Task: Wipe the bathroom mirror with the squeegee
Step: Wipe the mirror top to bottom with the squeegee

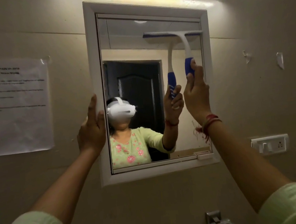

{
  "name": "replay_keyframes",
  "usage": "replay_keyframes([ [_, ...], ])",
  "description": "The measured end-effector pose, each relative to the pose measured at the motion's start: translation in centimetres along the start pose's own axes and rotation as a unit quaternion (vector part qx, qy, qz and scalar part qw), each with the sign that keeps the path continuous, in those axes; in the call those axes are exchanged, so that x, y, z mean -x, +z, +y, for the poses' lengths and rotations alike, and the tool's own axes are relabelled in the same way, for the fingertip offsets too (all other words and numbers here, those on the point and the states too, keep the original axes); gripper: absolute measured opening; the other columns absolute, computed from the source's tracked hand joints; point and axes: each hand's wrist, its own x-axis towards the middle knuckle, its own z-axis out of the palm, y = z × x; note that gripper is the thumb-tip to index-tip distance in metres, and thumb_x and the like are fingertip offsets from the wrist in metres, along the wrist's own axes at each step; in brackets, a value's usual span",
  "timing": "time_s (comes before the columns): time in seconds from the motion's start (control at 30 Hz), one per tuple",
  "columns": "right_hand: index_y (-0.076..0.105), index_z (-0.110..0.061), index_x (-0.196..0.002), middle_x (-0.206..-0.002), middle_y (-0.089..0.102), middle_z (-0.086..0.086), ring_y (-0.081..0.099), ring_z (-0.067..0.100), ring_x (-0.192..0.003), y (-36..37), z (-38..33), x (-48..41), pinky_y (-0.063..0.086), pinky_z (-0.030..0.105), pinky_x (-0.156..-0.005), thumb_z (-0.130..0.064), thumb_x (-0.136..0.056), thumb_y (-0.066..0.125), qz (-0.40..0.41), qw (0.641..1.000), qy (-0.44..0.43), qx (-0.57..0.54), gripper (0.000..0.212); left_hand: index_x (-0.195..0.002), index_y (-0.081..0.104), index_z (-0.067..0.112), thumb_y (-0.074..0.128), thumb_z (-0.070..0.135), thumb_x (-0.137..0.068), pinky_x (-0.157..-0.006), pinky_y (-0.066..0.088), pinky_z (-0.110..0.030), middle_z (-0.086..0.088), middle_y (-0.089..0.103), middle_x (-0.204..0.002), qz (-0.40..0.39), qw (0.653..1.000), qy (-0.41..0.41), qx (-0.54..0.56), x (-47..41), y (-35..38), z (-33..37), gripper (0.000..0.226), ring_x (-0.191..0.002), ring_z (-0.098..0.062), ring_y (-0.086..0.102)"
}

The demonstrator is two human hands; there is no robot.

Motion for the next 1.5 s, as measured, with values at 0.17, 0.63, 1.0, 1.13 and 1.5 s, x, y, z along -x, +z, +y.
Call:
replay_keyframes([
  [0.17,0.036,-0.007,-0.135,-0.087,0.051,-0.001,0.046,-0.006,-0.060,-1.3,2.2,7.0,0.039,0.010,-0.060,-0.017,-0.097,0.037,-0.026,0.999,0.025,0.003,0.039,-0.144,0.015,0.038,0.025,0.044,-0.095,-0.054,0.032,-0.034,-0.023,0.059,-0.070,0.000,1.000,0.003,0.000,0.0,0.0,0.1,0.051,-0.058,-0.038,0.055],
  [0.63,0.029,-0.026,-0.135,-0.091,0.059,0.016,0.048,0.005,-0.063,-2.8,3.5,12.4,0.041,0.012,-0.060,-0.047,-0.091,0.025,-0.046,0.998,0.051,0.001,0.050,-0.143,0.015,0.041,0.030,0.039,-0.098,-0.056,0.031,-0.035,-0.027,0.063,-0.086,0.006,1.000,0.004,-0.001,0.1,0.2,-0.1,0.047,-0.062,-0.037,0.056],
  [1.0,0.036,-0.012,-0.135,-0.089,0.051,-0.005,0.054,-0.011,-0.070,-2.3,2.4,12.0,0.043,0.001,-0.061,-0.019,-0.098,0.036,-0.031,0.996,0.076,-0.030,0.038,-0.143,0.013,0.042,0.029,0.040,-0.099,-0.055,0.032,-0.034,-0.025,0.062,-0.081,0.011,1.000,0.010,0.007,0.1,0.5,-0.5,0.047,-0.062,-0.037,0.055],
  [1.13,0.033,-0.016,-0.136,-0.087,0.051,0.005,0.052,-0.006,-0.062,-3.6,3.1,17.0,0.043,0.005,-0.054,-0.019,-0.098,0.034,-0.068,0.991,0.106,-0.033,0.039,-0.143,0.013,0.041,0.028,0.041,-0.099,-0.057,0.033,-0.033,-0.025,0.063,-0.084,0.007,1.000,0.013,0.005,0.0,0.5,-0.5,0.047,-0.065,-0.039,0.058],
  [1.5,0.035,-0.017,-0.136,-0.090,0.051,0.003,0.047,-0.003,-0.063,-2.9,1.4,14.8,0.043,0.009,-0.056,-0.019,-0.098,0.036,-0.037,0.993,0.101,-0.045,0.038,-0.144,0.017,0.034,0.030,0.038,-0.099,-0.054,0.031,-0.031,-0.021,0.061,-0.073,0.015,1.000,0.015,0.000,0.0,0.6,-0.6,0.047,-0.054,-0.026,0.048],
])
